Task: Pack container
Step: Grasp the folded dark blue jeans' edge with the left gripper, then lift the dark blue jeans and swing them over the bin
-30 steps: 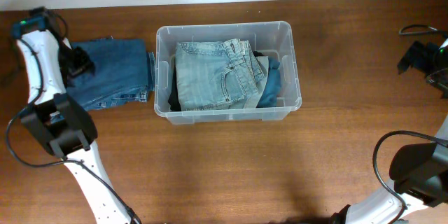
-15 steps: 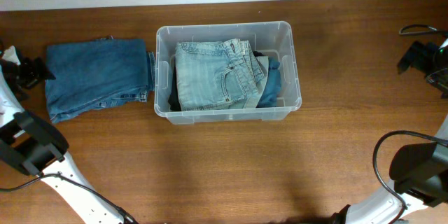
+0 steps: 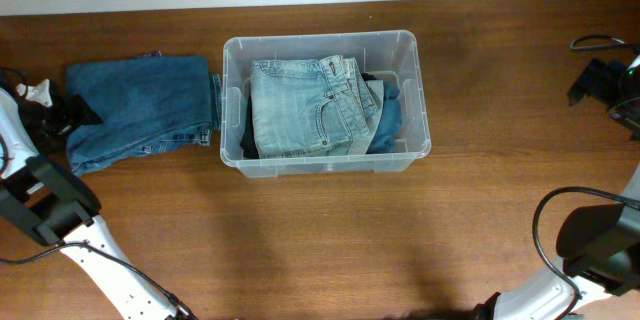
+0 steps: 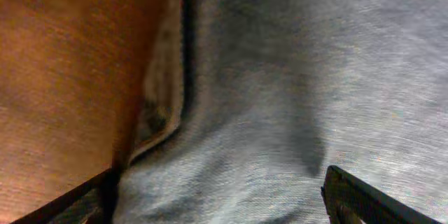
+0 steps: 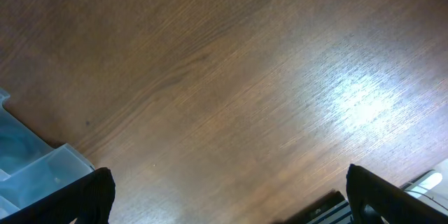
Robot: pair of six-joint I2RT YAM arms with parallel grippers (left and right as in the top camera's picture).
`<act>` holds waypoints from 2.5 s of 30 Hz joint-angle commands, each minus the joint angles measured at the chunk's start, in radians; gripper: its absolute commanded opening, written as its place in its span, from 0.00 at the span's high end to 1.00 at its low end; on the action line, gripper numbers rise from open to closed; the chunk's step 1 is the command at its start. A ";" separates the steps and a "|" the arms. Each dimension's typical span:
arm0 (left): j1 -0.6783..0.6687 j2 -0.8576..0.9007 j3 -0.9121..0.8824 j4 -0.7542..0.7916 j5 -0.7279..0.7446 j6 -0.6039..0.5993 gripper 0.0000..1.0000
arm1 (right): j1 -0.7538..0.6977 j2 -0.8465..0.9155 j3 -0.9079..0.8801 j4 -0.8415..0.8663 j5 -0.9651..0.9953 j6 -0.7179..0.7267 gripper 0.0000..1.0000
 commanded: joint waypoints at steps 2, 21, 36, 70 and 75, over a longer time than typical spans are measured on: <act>0.001 0.031 -0.011 0.017 0.124 0.062 0.09 | -0.001 0.000 -0.002 0.001 -0.002 0.011 0.02; 0.003 0.097 -0.017 -0.017 0.114 0.031 0.99 | -0.001 0.000 -0.002 0.001 -0.002 0.011 0.01; 0.016 -0.154 0.446 -0.117 0.234 -0.196 0.99 | -0.001 0.000 -0.002 0.001 -0.002 0.011 0.01; -1.051 -0.672 0.406 0.075 0.207 -0.453 0.99 | -0.001 0.000 -0.002 0.001 -0.002 0.011 0.02; -1.151 -0.671 0.273 0.209 0.193 -0.468 0.99 | -0.001 0.000 -0.002 0.001 -0.002 0.011 0.01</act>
